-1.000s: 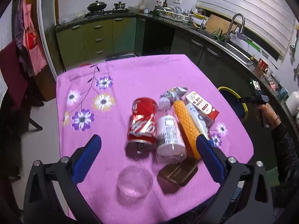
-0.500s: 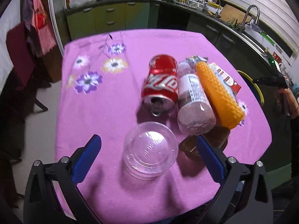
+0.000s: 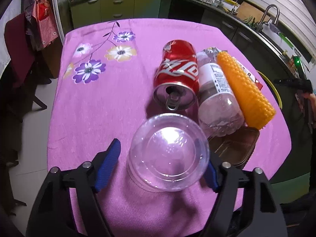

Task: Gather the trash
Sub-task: 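Grasp the clear plastic cup with the left gripper, then carry the plastic cup with the left gripper over the bin and release it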

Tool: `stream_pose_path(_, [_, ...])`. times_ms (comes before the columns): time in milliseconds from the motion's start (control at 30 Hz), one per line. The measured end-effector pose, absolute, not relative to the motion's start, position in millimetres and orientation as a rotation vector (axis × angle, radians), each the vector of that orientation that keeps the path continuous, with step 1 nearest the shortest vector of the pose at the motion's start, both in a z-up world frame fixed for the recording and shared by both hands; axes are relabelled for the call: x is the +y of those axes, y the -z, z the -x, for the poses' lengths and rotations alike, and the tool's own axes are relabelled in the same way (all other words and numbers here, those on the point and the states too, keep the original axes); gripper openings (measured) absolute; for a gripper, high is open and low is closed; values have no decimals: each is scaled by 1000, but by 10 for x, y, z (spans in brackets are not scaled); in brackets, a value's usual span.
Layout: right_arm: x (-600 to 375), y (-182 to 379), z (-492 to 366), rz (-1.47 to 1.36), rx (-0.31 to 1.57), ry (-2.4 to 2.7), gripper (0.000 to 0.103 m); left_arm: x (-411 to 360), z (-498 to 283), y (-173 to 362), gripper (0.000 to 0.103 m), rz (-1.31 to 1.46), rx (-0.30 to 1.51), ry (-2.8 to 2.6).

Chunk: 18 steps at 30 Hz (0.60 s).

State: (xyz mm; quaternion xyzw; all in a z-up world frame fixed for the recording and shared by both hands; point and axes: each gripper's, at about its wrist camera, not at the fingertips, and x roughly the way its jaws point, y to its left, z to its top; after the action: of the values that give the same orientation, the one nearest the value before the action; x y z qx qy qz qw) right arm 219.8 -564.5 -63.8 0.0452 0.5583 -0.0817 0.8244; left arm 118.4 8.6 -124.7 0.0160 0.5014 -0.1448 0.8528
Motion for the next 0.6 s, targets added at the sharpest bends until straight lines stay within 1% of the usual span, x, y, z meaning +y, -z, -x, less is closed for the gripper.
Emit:
stream_pose_path(33, [-5636, 636, -2200, -95, 1187, 173, 55, 88, -1184, 1258, 68, -32, 1057, 306])
stream_pose_path(67, [-5627, 635, -2203, -92, 1187, 171, 55, 96, -1186, 1267, 63, -28, 1058, 308])
stream_pose_path(167, [-5614, 628, -2205, -90, 1184, 168, 55, 107, -1184, 1271, 60, -25, 1055, 308])
stream_pose_path(333, [-5609, 586, -2179, -90, 1171, 163, 55, 113, -1168, 1192, 59, -41, 1038, 312])
stream_pose_path(600, [-5669, 366, -2042, -103, 1118, 172, 55, -34, -1295, 679, 60, -93, 977, 364])
